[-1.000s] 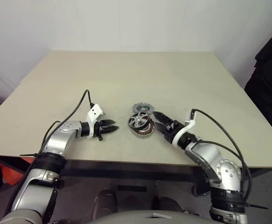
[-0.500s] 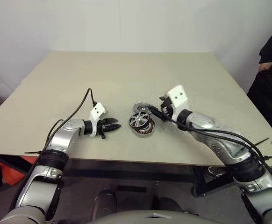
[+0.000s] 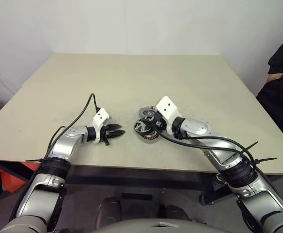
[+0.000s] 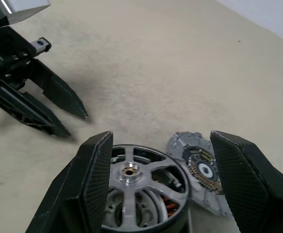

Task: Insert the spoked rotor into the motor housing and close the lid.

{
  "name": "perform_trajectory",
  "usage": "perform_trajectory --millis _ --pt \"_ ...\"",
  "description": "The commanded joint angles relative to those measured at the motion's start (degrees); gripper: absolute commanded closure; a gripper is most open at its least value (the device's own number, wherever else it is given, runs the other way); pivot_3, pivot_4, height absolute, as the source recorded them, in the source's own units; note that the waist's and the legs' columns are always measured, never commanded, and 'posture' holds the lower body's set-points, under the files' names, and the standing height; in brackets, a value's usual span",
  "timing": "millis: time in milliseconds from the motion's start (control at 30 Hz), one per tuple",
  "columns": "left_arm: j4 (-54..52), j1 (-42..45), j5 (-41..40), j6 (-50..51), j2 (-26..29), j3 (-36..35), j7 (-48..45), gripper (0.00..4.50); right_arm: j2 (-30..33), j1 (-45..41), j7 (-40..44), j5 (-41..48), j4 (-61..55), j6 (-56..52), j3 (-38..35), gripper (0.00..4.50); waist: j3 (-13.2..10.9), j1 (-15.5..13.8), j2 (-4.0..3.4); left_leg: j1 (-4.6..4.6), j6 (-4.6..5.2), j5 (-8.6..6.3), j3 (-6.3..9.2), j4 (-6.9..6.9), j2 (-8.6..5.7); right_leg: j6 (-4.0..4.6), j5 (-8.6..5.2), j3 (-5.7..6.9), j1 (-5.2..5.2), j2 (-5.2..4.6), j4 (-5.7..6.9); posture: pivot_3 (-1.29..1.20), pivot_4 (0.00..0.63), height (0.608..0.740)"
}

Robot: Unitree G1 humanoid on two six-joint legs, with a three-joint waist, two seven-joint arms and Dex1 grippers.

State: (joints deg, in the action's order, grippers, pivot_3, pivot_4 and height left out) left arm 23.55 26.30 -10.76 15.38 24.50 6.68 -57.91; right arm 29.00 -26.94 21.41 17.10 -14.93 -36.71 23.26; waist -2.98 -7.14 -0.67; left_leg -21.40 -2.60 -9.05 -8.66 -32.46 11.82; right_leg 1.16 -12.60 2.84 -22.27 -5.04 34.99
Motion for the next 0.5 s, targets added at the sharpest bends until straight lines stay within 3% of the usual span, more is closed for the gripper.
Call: perform_trajectory --millis 33,233,500 --pt "-1.13 1.26 -0.3 -1.29 -0.14 -0.63 0.16 2.74 -1.62 0.08 0.96 -0.11 -2.94 -1.42 -2.93 1.21 0.0 0.0 0.0 0.02 0.0 0.0 0.0 0.0 0.0 0.0 0.0 0.0 0.01 0.0 0.01 0.0 0.0 0.74" --pt "-0.9 1.43 -0.12 -1.63 -0.3 -0.55 0.26 2.74 -4.68 2.72 1.37 -2.12 1.49 -2.05 -3.28 1.21 0.0 0.01 0.0 0.08 -0.02 0.01 0.0 0.01 0.0 0.02 0.0 0.0 0.01 0.02 0.1 0.0 0.0 0.74" --pt "-0.84 1.19 0.1 -1.82 -0.35 -0.76 0.76 2.74 -4.18 5.14 2.27 -4.26 0.3 -3.53 -5.19 1.21 0.0 -0.02 0.0 0.13 -0.04 0.02 -0.01 0.01 0.0 0.02 0.0 -0.03 0.03 0.0 0.13 0.0 0.0 0.74"
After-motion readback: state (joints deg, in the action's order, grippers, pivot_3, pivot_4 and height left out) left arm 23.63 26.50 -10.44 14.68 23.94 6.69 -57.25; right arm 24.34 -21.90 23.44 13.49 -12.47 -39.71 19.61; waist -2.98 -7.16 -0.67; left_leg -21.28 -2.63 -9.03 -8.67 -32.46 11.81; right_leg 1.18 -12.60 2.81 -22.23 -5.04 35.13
